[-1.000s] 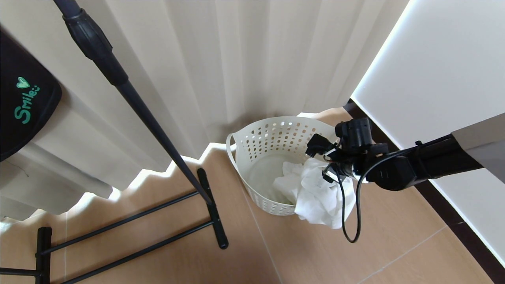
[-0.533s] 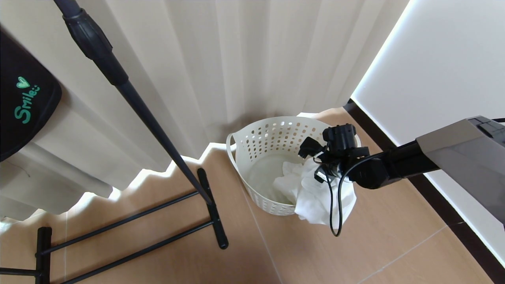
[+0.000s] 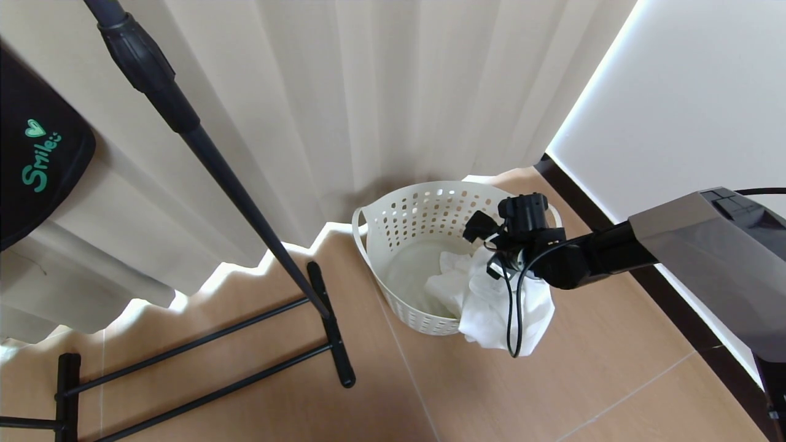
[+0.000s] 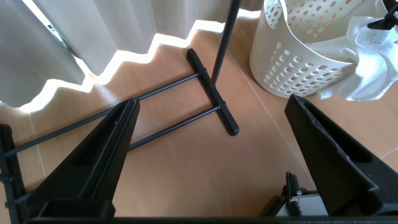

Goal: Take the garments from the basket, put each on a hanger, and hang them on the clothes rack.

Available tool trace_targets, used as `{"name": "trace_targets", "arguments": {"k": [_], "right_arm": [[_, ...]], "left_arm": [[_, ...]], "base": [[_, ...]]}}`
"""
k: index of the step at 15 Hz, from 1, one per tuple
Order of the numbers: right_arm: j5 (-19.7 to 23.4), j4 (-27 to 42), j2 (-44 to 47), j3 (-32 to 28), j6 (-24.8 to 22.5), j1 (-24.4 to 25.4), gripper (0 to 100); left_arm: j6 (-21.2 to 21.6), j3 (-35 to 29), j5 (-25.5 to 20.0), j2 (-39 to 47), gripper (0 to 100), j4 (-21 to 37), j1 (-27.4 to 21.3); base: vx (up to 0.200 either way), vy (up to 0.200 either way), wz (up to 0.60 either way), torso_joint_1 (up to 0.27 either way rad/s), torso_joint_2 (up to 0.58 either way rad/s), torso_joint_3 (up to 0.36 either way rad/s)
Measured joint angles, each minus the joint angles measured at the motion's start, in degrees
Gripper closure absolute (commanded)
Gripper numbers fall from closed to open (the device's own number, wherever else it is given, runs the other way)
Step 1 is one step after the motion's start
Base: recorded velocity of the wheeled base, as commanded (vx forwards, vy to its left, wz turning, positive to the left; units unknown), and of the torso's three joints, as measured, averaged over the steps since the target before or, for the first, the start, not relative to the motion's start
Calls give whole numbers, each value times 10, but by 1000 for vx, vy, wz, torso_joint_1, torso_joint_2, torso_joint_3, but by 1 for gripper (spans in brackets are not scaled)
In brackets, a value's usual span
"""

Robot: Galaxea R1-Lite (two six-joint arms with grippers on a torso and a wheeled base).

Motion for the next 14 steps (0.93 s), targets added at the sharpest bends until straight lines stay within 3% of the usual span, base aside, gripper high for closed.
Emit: {"name": "trace_targets", "arguments": {"k": [2,3,8,12,14], "right_arm": [[-4,0,15,-26,0,-1,0],[-5,0,23,-37,0,-2,100],[-4,-1,43,-61,20,-3,100],[9,0,30,-46,99,-3,100],[40,-2,-15,-6,160,-2,100]], "left_arm": [[0,0,0,0,0,0,0],[0,0,0,0,0,0,0],[0,0,0,0,0,0,0],[0,0,0,0,0,0,0],[0,0,0,0,0,0,0]], "base": [[0,0,0,0,0,0],[0,0,0,0,0,0],[0,0,0,0,0,0],[0,0,0,0,0,0],[0,0,0,0,0,0]]}}
